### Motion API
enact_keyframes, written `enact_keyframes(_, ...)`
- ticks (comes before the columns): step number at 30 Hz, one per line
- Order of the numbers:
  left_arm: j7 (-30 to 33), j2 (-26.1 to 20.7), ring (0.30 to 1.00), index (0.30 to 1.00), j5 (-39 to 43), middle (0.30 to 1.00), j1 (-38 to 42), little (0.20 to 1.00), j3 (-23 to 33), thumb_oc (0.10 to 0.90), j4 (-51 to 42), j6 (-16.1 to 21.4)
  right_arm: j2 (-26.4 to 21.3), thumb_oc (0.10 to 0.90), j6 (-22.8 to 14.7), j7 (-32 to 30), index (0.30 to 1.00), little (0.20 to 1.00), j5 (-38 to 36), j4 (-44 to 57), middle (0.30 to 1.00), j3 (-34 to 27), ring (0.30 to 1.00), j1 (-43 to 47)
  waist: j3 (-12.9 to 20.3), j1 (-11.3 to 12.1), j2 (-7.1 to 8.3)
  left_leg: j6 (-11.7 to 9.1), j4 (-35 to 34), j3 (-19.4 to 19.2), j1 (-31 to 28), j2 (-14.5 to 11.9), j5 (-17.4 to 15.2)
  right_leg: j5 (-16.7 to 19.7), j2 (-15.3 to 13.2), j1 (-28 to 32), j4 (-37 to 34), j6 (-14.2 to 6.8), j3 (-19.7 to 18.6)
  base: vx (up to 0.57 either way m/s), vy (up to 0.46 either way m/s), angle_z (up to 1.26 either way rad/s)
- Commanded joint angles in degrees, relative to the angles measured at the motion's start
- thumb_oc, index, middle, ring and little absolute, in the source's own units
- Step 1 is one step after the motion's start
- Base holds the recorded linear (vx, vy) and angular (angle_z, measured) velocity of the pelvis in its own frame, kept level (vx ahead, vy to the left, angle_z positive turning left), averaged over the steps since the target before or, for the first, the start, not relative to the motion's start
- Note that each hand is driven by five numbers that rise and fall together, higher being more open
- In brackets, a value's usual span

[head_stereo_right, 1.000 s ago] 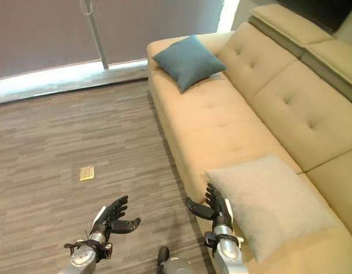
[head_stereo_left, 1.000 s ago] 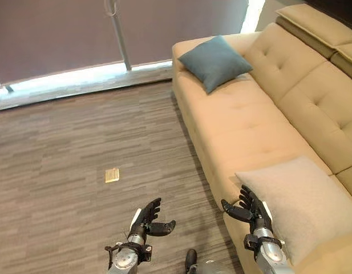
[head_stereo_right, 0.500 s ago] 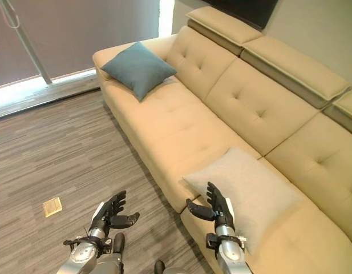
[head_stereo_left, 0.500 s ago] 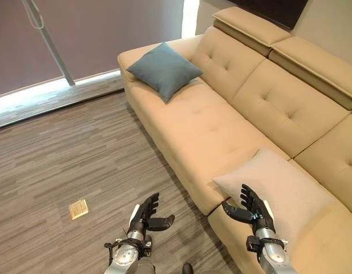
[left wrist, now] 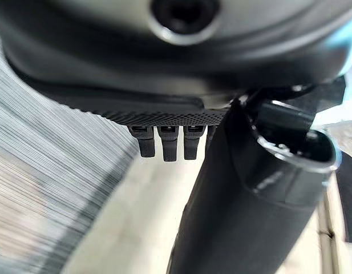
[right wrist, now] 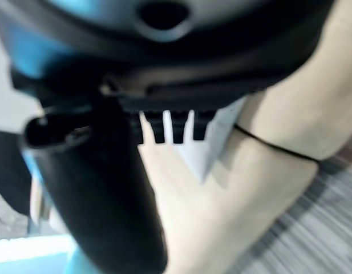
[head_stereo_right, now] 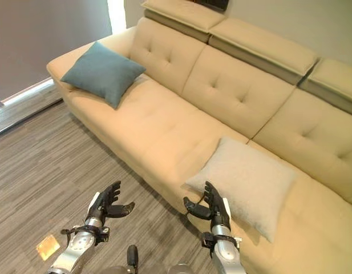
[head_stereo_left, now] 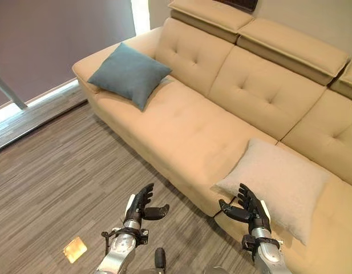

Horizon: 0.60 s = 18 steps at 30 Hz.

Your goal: Pick up all the scattered cushions and arrange them neatly on the sofa.

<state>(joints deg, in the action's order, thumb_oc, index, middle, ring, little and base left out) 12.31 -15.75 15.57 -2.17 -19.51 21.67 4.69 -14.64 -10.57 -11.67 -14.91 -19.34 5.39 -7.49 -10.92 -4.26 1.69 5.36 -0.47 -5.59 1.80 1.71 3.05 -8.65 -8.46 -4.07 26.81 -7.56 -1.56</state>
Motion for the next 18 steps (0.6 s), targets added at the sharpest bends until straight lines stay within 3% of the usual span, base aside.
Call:
enact_keyframes(1,0.9,-0.2,0.900,0.900,-1.4,0.900,-0.9,0.900,2.7,0.800,-5.4,3.9,-1.9,0.800,-4.6,-1.9,0.900,0.900,1.6,7.3,0.900,-3.5,0.900,0.5,2.5,-1.4,-1.64,-2.7,0.5,1.1,-2.2,-1.7,-7.8,9.8,-4.5,-1.3,1.7,-0.4,8.3,0.21,0.103,-0.61)
enact_keyframes(5,0.2,-0.9,0.900,0.900,-1.6,0.900,-2.7,0.900,4.0,0.800,-6.2,3.9,-1.7,0.800,-4.2,-2.2,0.900,0.900,1.9,8.2,0.900,-4.5,0.900,-0.2,2.5,-1.8,-1.89,-3.2,0.3,-1.9,-4.7,-2.2,-10.4,8.7,-5.3,-3.8,-11.3,-0.8,14.6,0.19,-0.017,-0.53)
enact_keyframes(10,0.4,-0.8,0.900,0.900,-3.5,0.900,-2.0,0.900,4.7,0.800,-5.1,4.0,-1.9,0.800,-4.2,-3.8,0.900,0.900,2.7,8.4,0.900,-6.4,0.900,-0.8,1.4,-4.1,-2.16,-3.8,0.0,-3.5,-8.1,-2.3,-12.4,12.4,-4.7,-7.2,-18.0,-2.6,13.8,0.19,-0.065,-0.28)
enact_keyframes(12,0.4,-0.8,0.900,0.900,-4.0,0.900,-2.0,0.900,4.9,0.800,-5.0,4.1,-2.2,0.800,-4.0,-4.4,0.900,0.900,3.5,9.0,0.900,-7.2,0.900,-1.5,1.6,-4.7,-2.27,-4.0,0.1,-3.9,-8.9,-2.2,-13.1,12.3,-4.6,-6.7,-19.3,-2.7,14.1,0.18,-0.132,-0.15)
enact_keyframes(18,2.0,-0.2,0.900,0.900,-4.5,0.900,-1.3,0.900,5.5,0.800,-4.0,4.3,-3.0,0.800,-4.5,-6.3,0.900,0.900,3.8,10.5,0.900,-9.8,0.900,-3.1,3.8,-6.4,-2.98,-5.9,0.3,-4.3,-10.5,-4.0,-13.5,10.4,-1.7,-4.2,-20.4,-1.5,9.5,0.17,-0.214,-0.18)
